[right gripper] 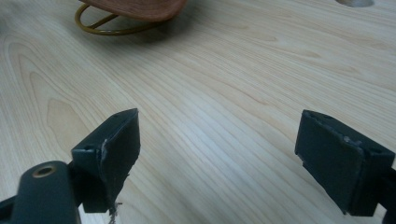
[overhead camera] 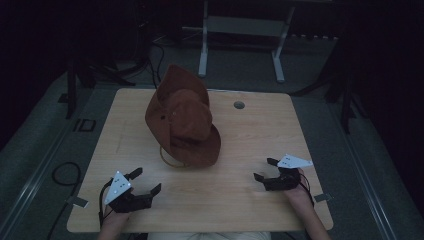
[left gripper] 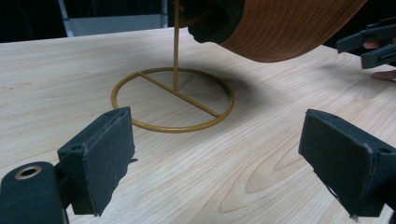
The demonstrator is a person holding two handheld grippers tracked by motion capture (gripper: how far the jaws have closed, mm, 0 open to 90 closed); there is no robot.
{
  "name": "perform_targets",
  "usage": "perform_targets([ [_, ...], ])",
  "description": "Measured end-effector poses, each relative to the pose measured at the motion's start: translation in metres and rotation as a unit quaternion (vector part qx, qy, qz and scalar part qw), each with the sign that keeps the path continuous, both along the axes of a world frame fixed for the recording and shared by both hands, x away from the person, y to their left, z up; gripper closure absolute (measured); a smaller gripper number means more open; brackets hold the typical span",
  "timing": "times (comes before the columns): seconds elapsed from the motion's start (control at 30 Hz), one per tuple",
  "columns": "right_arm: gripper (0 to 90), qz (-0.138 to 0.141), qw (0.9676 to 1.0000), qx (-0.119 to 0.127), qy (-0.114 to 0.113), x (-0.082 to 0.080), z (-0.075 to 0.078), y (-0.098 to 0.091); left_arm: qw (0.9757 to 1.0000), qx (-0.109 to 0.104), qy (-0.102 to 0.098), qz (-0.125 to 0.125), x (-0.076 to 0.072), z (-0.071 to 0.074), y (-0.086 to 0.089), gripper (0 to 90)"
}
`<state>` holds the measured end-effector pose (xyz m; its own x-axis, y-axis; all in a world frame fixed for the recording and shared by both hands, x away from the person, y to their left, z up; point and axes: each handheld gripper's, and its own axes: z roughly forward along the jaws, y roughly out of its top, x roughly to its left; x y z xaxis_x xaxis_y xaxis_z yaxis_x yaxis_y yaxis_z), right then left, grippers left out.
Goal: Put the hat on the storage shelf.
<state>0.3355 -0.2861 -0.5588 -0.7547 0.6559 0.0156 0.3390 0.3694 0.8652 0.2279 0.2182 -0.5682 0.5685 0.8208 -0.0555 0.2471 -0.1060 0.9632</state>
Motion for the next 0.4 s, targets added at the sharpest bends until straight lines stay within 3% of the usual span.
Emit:
perform_targets([
  [0.2, 14.0, -0.020, 0.9998, 0.004, 0.001, 0.000, -0.002, -0.015, 1.0000, 0.000, 0.001, 0.002, 0.001, -0.001, 0.000, 11.2],
  [0.4, 14.0, -0.024, 0.9997, 0.006, 0.001, 0.001, -0.004, -0.015, 1.0000, 0.004, 0.002, 0.001, 0.001, -0.001, 0.000, 11.2],
])
